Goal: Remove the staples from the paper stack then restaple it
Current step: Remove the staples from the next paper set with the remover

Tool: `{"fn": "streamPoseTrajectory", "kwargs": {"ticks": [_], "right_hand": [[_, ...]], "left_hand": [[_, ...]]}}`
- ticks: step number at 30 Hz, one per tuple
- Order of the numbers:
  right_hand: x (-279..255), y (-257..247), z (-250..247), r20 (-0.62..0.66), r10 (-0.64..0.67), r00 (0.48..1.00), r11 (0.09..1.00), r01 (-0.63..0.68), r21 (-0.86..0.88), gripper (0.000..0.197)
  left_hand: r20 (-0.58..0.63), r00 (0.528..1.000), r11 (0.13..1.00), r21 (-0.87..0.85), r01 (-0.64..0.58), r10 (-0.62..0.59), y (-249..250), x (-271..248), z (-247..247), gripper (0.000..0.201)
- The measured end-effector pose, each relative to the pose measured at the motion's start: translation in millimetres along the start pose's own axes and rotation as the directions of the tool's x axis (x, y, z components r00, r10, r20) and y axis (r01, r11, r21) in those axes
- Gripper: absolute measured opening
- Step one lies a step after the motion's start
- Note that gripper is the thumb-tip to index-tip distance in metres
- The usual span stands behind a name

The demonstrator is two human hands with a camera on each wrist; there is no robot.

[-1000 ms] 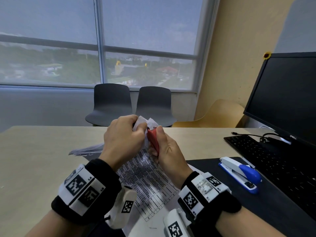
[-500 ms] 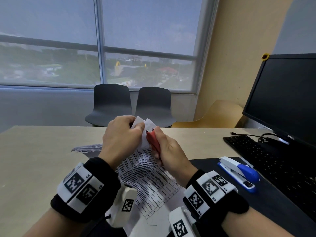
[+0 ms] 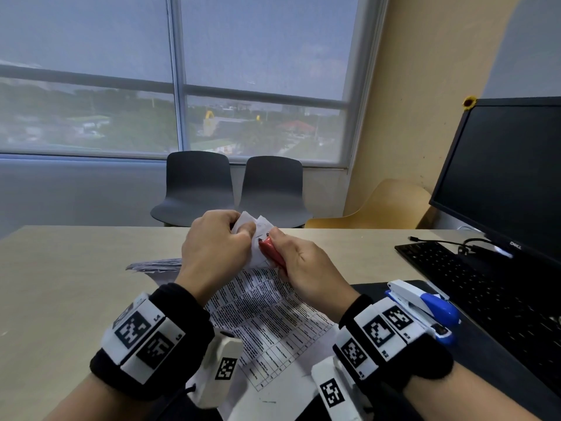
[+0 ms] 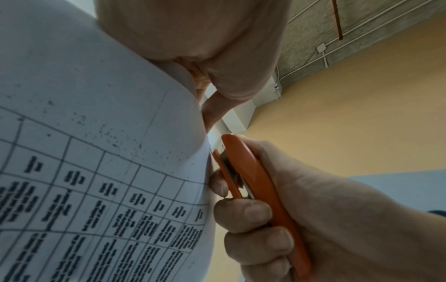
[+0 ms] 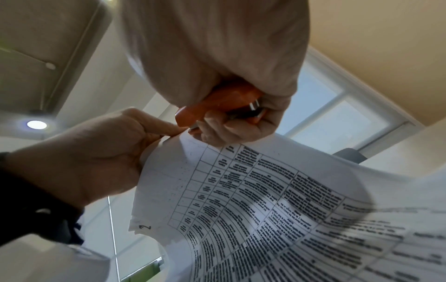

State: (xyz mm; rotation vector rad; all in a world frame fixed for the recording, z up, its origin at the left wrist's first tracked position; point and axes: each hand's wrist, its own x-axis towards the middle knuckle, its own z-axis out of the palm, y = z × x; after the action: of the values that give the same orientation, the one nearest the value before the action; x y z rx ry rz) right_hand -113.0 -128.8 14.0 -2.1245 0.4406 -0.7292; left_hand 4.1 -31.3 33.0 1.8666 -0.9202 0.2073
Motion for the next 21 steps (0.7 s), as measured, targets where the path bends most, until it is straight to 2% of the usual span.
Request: {"fn": "streamPoseTrajectory", "kwargs": {"ticks": [4, 8, 10, 15, 21], "right_hand": [[3.1, -3.6, -4.3, -0.01, -0.013, 1.0, 1.0, 0.014, 0.012, 0.054], [3.2, -8.5, -5.2, 0.028, 0.103, 0.994, 0.985, -0.106, 0.135, 0.055], [1.5, -9.6, -4.8, 0.031, 0.133, 0.991, 0.981, -0.136, 0.135, 0.057], [3.5, -6.5, -11.7, -0.009, 0.06, 0.998, 0.998, -0.06, -0.023, 0.064], [0.9, -10.1, -18.1, -0.023, -0.041, 0.999, 0.972, 0.035, -0.233, 0.062]], "left_hand": [[-0.037, 0.998, 0.998, 0.035, -0.058, 0.059, 0.8, -0.9, -1.5, 0.032], [-0.068, 0.992, 0.989, 0.109, -0.099, 0.107, 4.0, -4.6, -1.6, 0.03], [-0.082, 0.987, 0.977, 0.172, -0.125, 0.14, 7.3, -8.1, 0.5, 0.031], [-0.083, 0.961, 0.936, 0.261, -0.235, 0.265, 15.4, -11.0, -1.3, 0.031], [-0.057, 0.948, 0.914, 0.286, -0.286, 0.315, 15.2, -11.7, 0.1, 0.03]]}}
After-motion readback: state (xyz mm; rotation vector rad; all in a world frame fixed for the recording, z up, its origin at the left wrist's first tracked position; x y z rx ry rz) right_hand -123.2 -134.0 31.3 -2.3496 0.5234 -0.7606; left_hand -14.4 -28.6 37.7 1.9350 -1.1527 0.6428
